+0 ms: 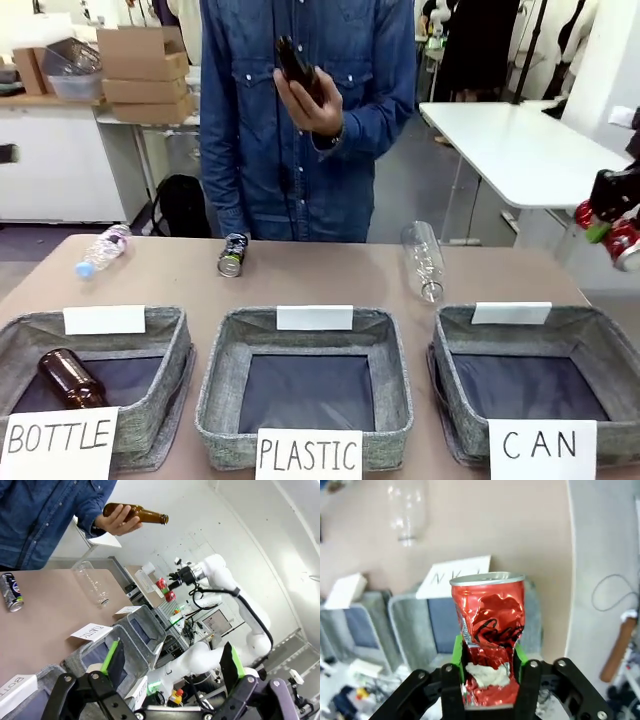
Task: Sort the can waste into the basket.
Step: Pick up the can waste from the table and place it in the right Fabric basket.
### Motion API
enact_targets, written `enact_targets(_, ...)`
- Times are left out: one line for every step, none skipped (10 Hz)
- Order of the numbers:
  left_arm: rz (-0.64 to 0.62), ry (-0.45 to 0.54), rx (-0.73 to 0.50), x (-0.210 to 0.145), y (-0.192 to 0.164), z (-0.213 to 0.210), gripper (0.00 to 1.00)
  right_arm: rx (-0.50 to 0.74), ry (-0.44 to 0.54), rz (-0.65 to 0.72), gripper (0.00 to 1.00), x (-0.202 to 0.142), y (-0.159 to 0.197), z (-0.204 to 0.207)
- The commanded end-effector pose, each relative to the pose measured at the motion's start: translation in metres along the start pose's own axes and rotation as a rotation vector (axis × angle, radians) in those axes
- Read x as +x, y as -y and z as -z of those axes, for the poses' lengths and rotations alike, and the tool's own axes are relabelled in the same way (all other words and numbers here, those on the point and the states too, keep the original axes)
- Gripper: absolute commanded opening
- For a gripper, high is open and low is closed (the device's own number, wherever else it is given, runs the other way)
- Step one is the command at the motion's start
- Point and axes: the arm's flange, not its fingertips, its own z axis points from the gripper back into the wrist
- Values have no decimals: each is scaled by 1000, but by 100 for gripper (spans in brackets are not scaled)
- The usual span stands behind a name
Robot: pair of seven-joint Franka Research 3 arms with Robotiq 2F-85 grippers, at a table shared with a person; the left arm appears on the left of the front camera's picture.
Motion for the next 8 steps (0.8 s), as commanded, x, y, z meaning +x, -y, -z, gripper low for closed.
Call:
enact_targets(24,13,-19,2,1,1,100,-22,45,-173,0,-47,-22,26)
enact_targets(24,13,-19,2,1,1,100,-3,25,-291,0,-59,-32,39)
enact_targets(24,13,-19,2,1,1,100,-29,11,-318,0,-62,-37,48)
enact_targets(24,13,-19,2,1,1,100,-37,-6,-308,0,-61,-38,50)
enact_targets(24,13,-19,2,1,1,100,-31,-1,-296,0,-56,-35,50)
enact_targets(24,13,-19,2,1,1,100,-21,-4,-292,0,-54,-33,50)
enact_targets(24,13,-19,2,1,1,100,-21,-8,-298,0,-54,-33,51)
enact_targets(24,13,-19,2,1,1,100,-19,-12,-298,0,-53,-32,50)
